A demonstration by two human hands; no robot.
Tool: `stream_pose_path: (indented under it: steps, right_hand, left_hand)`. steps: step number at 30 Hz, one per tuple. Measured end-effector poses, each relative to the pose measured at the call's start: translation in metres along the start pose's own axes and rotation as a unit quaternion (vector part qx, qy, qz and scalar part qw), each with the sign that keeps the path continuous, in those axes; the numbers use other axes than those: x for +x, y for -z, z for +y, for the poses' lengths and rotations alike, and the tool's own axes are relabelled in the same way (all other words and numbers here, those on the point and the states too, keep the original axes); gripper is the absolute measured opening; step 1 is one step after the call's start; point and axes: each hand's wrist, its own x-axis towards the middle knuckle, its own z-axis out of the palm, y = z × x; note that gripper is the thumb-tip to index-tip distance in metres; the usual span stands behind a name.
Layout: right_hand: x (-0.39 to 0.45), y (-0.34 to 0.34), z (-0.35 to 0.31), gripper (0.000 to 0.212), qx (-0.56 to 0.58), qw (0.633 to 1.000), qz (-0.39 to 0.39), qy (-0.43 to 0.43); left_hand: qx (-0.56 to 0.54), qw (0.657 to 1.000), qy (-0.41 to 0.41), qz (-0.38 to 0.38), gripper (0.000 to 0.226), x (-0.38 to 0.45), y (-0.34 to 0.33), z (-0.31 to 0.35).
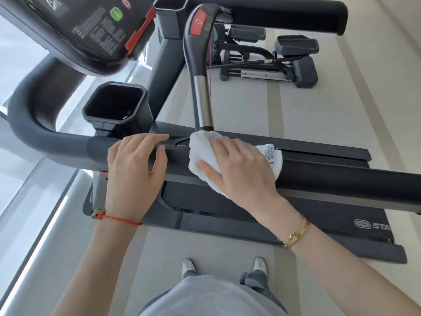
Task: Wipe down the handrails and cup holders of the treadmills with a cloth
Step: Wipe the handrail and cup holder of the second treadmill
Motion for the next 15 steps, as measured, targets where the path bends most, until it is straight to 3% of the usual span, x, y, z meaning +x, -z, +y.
stream_pose_path:
  steps: [7,15]
  right_hand:
    - [0.040,-0.020,-0.069,0.048,0.013,1.000,-0.009,-0.019]
    - [0.006,-0.007,-0.034,0.041,-0.002,0.998,0.030,-0.055]
  left_hand:
    - [-0.003,1.000,0.000,-0.013,0.023,0.002,0.019,-0.054]
    - [-0.004,0.999,-0.027,-0.020,0.021,0.003,0.018,-0.063]
